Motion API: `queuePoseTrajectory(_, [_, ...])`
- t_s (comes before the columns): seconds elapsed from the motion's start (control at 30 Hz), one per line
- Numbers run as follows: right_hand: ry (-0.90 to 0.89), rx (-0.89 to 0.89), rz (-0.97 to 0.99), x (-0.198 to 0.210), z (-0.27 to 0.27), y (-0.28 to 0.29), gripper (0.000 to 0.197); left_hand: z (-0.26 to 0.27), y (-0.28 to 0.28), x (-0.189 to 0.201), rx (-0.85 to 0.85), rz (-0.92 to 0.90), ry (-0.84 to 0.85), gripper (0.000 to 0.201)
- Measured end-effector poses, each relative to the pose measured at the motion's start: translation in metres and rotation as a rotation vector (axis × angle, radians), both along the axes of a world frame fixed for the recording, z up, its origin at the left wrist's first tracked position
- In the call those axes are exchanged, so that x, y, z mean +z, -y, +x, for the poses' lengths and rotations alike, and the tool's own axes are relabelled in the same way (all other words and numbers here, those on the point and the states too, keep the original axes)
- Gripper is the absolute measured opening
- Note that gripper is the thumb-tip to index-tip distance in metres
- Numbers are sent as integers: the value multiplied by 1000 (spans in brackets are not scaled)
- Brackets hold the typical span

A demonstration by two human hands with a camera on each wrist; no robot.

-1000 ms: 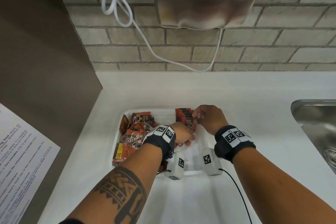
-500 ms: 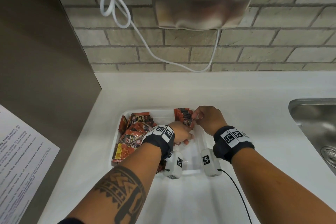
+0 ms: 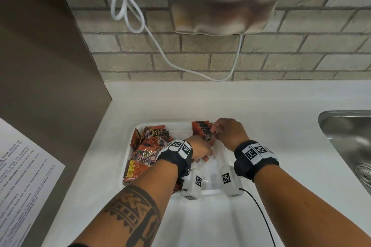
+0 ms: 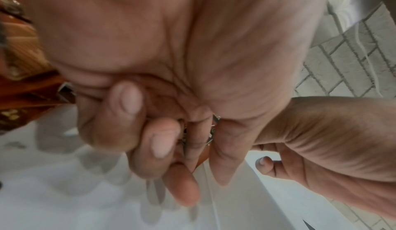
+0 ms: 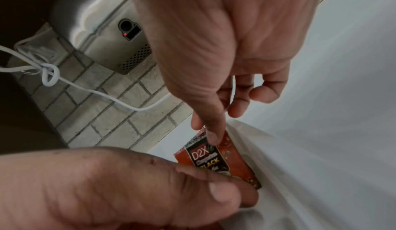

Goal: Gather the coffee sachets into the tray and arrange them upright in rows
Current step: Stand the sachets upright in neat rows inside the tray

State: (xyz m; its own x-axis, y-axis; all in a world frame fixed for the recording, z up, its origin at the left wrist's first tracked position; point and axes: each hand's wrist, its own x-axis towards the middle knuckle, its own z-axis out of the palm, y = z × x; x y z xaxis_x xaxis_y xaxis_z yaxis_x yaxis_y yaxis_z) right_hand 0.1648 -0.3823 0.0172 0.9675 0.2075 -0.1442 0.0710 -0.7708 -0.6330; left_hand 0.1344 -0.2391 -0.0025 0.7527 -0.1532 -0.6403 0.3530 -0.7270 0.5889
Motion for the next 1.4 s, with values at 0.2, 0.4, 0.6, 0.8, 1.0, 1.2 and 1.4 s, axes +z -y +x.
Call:
queuePoseTrajectory(0.2, [3, 4, -2, -1, -1, 1, 19, -3, 0, 3, 7, 3, -7, 40])
queuePoseTrajectory(0.4, [25, 10, -17, 2, 0, 4, 17, -5, -6, 9, -2, 28, -1, 33])
queuePoseTrajectory(0.6, [15, -2, -11, 3, -1, 3, 21, -8, -8, 12, 36, -2, 27, 33])
queuePoseTrajectory(0.8, [-10, -31, -32, 3, 0, 0, 21, -11, -4, 11, 39, 2, 10, 46])
queuePoseTrajectory(1.0, [-38, -56, -9, 1, 1, -4, 22, -14, -3, 9, 39, 2, -2, 48])
queuePoseTrajectory(1.2, [-34, -53, -17, 5, -2, -3, 22, -15, -3, 13, 33, 0, 2, 46])
queuePoseTrajectory(1.4, [1, -53, -25, 12, -3, 2, 18, -17, -8, 23, 39, -10, 21, 39])
